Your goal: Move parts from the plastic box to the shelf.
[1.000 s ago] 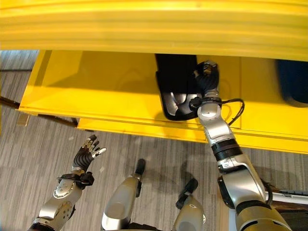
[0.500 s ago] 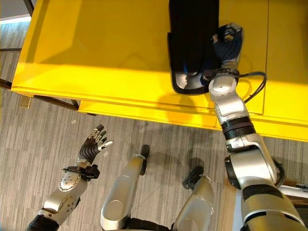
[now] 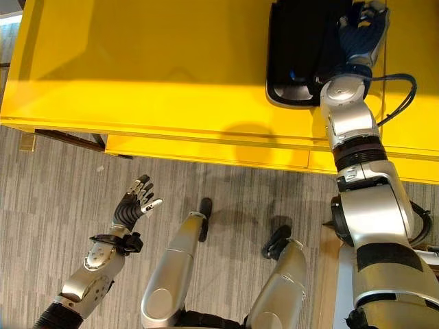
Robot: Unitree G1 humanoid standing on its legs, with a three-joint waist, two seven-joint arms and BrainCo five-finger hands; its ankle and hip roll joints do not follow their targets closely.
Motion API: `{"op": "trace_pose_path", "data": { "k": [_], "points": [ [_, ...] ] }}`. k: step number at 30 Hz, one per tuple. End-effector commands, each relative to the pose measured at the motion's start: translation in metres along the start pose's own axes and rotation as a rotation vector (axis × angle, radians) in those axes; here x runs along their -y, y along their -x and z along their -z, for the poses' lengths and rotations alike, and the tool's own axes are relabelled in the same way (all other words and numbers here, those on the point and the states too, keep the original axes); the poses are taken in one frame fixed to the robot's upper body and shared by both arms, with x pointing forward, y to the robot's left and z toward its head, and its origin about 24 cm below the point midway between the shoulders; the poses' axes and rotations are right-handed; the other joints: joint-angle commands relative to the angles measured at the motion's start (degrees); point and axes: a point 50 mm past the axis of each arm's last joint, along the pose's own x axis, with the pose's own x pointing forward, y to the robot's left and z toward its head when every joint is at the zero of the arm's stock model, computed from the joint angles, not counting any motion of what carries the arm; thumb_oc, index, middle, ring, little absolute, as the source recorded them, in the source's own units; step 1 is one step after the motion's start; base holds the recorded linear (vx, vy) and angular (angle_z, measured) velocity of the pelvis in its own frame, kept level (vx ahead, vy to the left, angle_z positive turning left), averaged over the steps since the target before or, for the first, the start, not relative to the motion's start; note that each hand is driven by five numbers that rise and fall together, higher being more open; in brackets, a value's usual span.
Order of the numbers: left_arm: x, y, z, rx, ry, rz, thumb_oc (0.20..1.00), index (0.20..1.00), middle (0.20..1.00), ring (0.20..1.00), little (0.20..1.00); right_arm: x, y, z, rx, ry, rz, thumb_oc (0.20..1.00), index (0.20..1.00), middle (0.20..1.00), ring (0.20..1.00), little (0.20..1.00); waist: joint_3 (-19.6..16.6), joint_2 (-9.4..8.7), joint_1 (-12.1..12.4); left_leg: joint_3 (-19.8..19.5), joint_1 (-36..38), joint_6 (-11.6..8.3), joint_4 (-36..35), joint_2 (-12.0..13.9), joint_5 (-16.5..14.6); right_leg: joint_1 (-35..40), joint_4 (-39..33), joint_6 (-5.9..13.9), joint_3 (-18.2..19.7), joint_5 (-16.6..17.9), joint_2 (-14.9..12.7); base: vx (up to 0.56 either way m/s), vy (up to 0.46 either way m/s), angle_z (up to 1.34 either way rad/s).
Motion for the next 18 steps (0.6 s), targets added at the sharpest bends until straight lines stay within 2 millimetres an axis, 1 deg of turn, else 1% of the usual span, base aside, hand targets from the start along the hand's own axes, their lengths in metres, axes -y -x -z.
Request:
{"op": "trace_pose_path", "data": {
  "k": [1,8,12,18],
  "points": [
    [-0.001,0.001,-0.030,0.136,0.008,0.029,1.000,1.000,1.000,1.000,1.000,0.035,-0.028,-0.057,0.173,-0.018,0.100,0.200,0.200,0.200,0.200,0.200,-1.0,-0.42,0.7,1.0,-1.4,0.39,-0.4,0.0,-0.7,6.0,2.7,-0.18,2.4,-7.9,1.7,0.00,0.000,0.00],
    [0.002,-0.003,-0.034,0.157,0.011,0.043,1.000,1.000,1.000,1.000,1.000,0.037,-0.033,-0.064,0.176,0.009,0.087,0.200,0.200,0.200,0.200,0.200,-1.0,-0.46,1.0,1.0,-1.7,0.31,-0.6,-0.2,-0.6,5.6,2.7,0.04,2.3,-7.8,1.7,0.00,0.000,0.00],
    [0.003,-0.003,-0.037,0.170,0.006,0.050,1.000,1.000,1.000,1.000,1.000,0.041,-0.036,-0.067,0.178,0.032,0.096,0.200,0.200,0.200,0.200,0.200,-1.0,-0.30,1.5,0.9,-2.1,0.27,-1.5,-0.2,-0.1,5.3,2.1,0.30,2.1,-7.5,1.9,0.00,-0.003,0.01],
    [0.003,-0.005,-0.039,0.176,0.008,0.054,1.000,1.000,1.000,1.000,1.000,0.050,-0.039,-0.064,0.161,0.066,0.117,0.200,0.200,0.200,0.200,0.200,-1.0,-0.17,1.7,0.7,-2.3,0.28,-2.2,-0.3,0.2,5.5,1.5,0.52,1.5,-7.3,1.8,0.01,-0.011,0.04]
  ]
}}
